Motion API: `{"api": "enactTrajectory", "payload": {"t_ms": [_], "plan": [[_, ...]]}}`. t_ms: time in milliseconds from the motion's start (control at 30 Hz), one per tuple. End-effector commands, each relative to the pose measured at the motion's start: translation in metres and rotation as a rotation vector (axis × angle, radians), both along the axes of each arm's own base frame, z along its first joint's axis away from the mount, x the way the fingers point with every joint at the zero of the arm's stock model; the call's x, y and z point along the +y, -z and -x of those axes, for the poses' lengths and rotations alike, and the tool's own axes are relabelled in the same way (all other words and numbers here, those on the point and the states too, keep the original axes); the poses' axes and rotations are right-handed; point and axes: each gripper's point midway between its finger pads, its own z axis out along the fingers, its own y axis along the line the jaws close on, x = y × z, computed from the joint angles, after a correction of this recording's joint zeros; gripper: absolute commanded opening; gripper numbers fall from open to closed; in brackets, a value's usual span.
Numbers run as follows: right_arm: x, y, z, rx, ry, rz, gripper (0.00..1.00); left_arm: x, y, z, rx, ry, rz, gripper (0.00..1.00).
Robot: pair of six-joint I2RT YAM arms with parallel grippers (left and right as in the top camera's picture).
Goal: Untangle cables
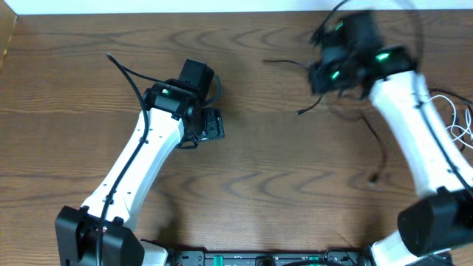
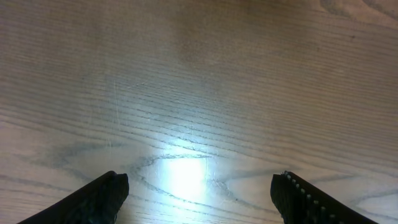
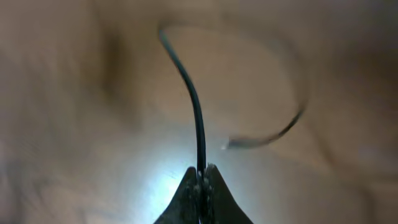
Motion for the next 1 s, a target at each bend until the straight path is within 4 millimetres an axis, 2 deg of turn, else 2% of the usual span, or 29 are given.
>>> {"api": "enactTrajectory", "payload": {"t_ms": [0,100,200,267,333,367,433,500,600,667,700,800,833,867,900,967], "plan": [[-0.043,-0.078,-0.017,-0.182,0.121,0.008,0.01,0.003,0.003,0.001,0.007,-0.009,-0.011,0.79],[-0.108,-0.133,-0.027,-0.327,0.329,0.084,0.01,0.003,0.003,0.001,0.007,-0.009,-0.011,0.79],[-0.158,-0.168,-0.025,-0.425,0.471,0.127,0.01,0.003,0.003,0.000,0.007,-0.009,-0.011,0.79],[-0.189,-0.189,-0.020,-0.486,0.567,0.120,0.01,0.003,0.003,0.000,0.007,-0.009,-0.011,0.79],[-0.212,-0.199,-0.013,-0.504,0.654,0.080,0.01,0.003,0.003,0.000,0.007,-0.009,-0.011,0.79],[-0.215,-0.200,-0.012,-0.502,0.667,0.062,0.01,0.003,0.003,0.000,0.007,-0.009,-0.011,0.79],[-0.204,-0.193,-0.009,-0.460,0.600,-0.010,0.02,0.003,0.003,0.000,0.007,-0.009,-0.011,0.79],[-0.178,-0.169,-0.004,-0.374,0.428,-0.011,0.13,0.003,0.003,0.000,0.007,-0.009,-0.011,0.79],[-0.158,-0.135,0.001,-0.261,0.308,0.022,0.25,0.003,0.003,0.000,0.007,-0.009,-0.011,0.79],[-0.144,-0.107,0.005,-0.172,0.236,0.045,0.34,0.003,0.003,0.001,0.007,-0.009,-0.011,0.79],[-0.127,-0.083,0.009,-0.097,0.165,0.061,0.42,0.003,0.003,0.001,0.007,-0.009,-0.011,0.79],[-0.096,-0.041,0.011,0.004,0.026,0.093,0.56,0.003,0.003,0.001,0.007,-0.009,-0.011,0.80],[-0.089,-0.032,0.012,0.021,-0.009,0.103,0.59,0.003,0.003,0.001,0.007,-0.009,-0.011,0.79],[-0.076,-0.012,0.015,0.057,-0.088,0.126,0.64,0.003,0.003,0.001,0.008,-0.009,-0.011,0.79],[-0.069,-0.002,0.017,0.074,-0.131,0.137,0.66,0.003,0.003,0.001,0.008,-0.009,-0.011,0.79],[-0.058,0.032,0.023,0.136,-0.235,0.185,0.69,0.003,0.003,0.001,0.010,-0.009,-0.012,0.79]]}}
